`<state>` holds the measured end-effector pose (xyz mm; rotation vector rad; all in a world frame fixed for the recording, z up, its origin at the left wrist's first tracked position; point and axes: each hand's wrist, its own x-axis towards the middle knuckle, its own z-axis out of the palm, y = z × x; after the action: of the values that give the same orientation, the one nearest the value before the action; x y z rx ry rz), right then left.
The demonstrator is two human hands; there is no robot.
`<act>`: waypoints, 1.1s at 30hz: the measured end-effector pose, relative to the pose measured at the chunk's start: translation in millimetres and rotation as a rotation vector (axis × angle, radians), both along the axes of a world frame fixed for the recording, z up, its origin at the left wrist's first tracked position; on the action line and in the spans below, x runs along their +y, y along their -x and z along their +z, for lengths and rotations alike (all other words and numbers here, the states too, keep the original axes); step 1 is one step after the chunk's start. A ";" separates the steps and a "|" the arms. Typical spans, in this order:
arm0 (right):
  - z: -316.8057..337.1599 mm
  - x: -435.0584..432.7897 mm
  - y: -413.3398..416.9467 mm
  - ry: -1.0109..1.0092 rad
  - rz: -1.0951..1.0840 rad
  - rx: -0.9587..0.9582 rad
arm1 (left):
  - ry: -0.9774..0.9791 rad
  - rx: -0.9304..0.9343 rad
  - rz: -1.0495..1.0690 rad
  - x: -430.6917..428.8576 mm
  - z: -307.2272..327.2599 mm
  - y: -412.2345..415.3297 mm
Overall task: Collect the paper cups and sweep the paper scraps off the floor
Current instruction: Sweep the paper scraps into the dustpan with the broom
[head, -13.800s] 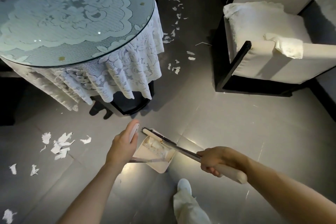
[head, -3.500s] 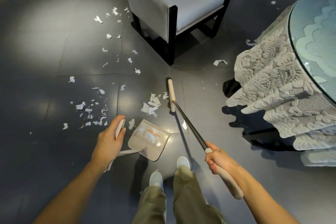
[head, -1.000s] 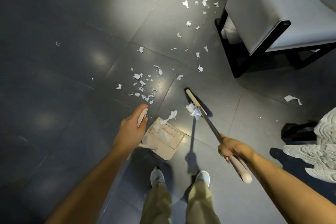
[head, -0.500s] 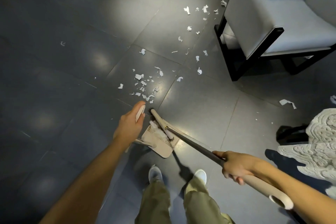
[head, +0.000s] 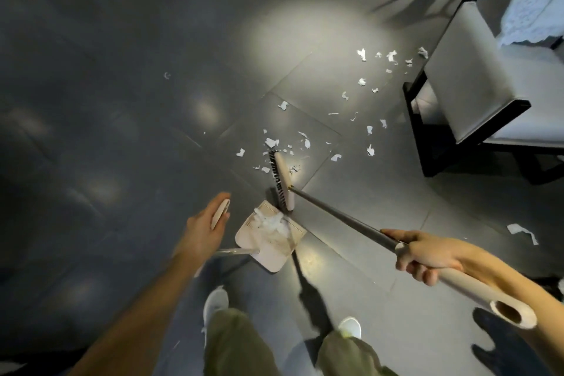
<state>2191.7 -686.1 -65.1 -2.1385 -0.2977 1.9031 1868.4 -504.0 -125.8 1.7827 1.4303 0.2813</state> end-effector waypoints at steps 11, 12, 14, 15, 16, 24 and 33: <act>-28.6 128.0 174.3 -0.010 0.046 -0.095 | 0.002 -0.069 -0.037 108.4 16.7 180.9; -32.2 140.7 191.4 -0.007 0.120 -0.128 | 0.018 -0.076 -0.033 118.3 17.3 195.9; -37.8 166.3 221.7 -0.011 0.323 -0.227 | 0.038 -0.078 -0.017 139.6 17.1 221.9; -40.3 179.1 235.8 -0.019 0.429 -0.278 | 0.029 -0.064 -0.020 150.0 15.9 232.3; -44.4 192.2 249.0 -0.021 0.504 -0.329 | 0.019 -0.041 -0.032 160.6 13.3 241.3; -87.5 263.7 333.8 0.008 0.625 -0.437 | 0.057 -0.027 -0.007 246.9 -5.5 268.4; -58.2 296.9 350.3 0.046 0.704 -0.163 | 0.016 -0.055 -0.027 274.7 -5.8 279.6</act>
<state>1841.4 -389.3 -123.4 -2.4276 -1.1827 2.0623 1588.8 -229.3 -131.6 1.7663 1.3656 0.3016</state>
